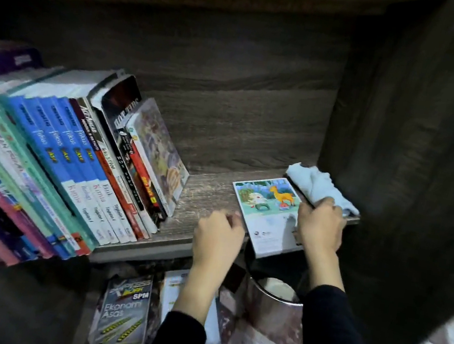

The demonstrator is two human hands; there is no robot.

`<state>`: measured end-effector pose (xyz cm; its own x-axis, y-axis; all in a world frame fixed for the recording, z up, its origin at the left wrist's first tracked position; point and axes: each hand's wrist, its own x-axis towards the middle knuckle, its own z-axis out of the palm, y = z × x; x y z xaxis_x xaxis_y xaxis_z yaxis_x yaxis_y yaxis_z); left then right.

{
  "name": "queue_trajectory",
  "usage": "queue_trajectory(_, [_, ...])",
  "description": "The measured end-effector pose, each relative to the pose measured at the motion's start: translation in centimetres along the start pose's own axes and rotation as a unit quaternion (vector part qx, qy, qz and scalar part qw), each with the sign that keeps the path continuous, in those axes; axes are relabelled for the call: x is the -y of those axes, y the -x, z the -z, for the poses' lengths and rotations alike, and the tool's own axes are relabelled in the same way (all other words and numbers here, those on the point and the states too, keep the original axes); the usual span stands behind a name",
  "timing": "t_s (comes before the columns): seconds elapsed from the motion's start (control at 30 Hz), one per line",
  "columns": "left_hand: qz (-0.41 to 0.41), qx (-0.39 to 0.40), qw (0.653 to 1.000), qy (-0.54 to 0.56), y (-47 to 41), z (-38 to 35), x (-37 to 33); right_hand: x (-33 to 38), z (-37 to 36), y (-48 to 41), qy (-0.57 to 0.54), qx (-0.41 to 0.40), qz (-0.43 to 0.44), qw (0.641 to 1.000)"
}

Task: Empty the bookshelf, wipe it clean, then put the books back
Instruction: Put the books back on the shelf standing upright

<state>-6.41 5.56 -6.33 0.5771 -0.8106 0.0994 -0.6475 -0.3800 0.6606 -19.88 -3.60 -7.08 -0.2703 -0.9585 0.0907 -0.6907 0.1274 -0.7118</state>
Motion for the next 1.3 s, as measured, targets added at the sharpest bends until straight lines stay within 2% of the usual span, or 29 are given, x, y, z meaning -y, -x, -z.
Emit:
queue_trajectory(0.13, [0.082,0.17,0.981,0.038,-0.9,-3.6,0.6,-2.1,0.3,-0.8,0.008,0.055,-0.034,0.998])
queue_trajectory(0.33, [0.167,0.22,0.936,0.22,-1.8,-4.3,0.4,-3.5,1.1,-1.7,-0.061,0.147,-0.095,0.983])
queue_trajectory(0.43, [0.168,0.21,0.928,0.259,-2.1,-3.5,0.5,-4.0,0.9,-1.7,-0.14,0.168,-0.119,0.968])
queue_trajectory(0.53, [0.157,0.206,0.922,0.287,-2.2,-2.8,0.5,-3.1,1.0,-1.1,-0.285,0.235,-0.173,0.913])
queue_trajectory(0.6, [0.15,0.203,0.912,0.324,-2.2,-2.2,0.1,-2.0,1.2,-0.8,-0.318,0.28,-0.182,0.887])
queue_trajectory(0.7, [0.154,0.199,0.883,0.395,-2.3,-1.3,-0.3,-0.6,1.5,-0.1,-0.344,0.332,-0.167,0.862])
queue_trajectory(0.8, [0.154,0.176,0.869,0.436,-2.3,-0.3,-0.4,0.2,1.9,0.7,-0.424,0.385,-0.148,0.807])
queue_trajectory(0.9, [0.135,0.162,0.86,0.465,-2.5,0.9,-0.1,1.4,2.5,1.4,-0.492,0.379,-0.105,0.776])
queue_trajectory(0.97, [0.107,0.157,0.862,0.47,-2.8,1.9,0.2,2.4,2.7,1.9,-0.534,0.369,-0.074,0.757])
queue_trajectory(1.03, [0.069,0.128,0.882,0.448,-3.2,2.9,0.4,3.2,2.5,2.5,-0.566,0.354,-0.041,0.743])
queue_trajectory(1.13, [-0.038,-0.03,0.963,0.265,-4.1,4.6,1.3,4.5,1.2,3.4,-0.562,0.302,0.051,0.768])
queue_trajectory(1.17, [-0.07,-0.084,0.973,0.203,-4.3,5.4,1.5,5.1,0.5,3.8,-0.544,0.275,0.091,0.788])
queue_trajectory(1.23, [-0.122,-0.155,0.966,0.169,-4.0,7.1,1.3,6.2,-0.7,5.2,-0.48,0.212,0.172,0.834])
queue_trajectory(1.3, [-0.161,-0.185,0.952,0.181,-3.9,8.9,1.1,7.1,-2.3,7.0,-0.398,0.163,0.231,0.873])
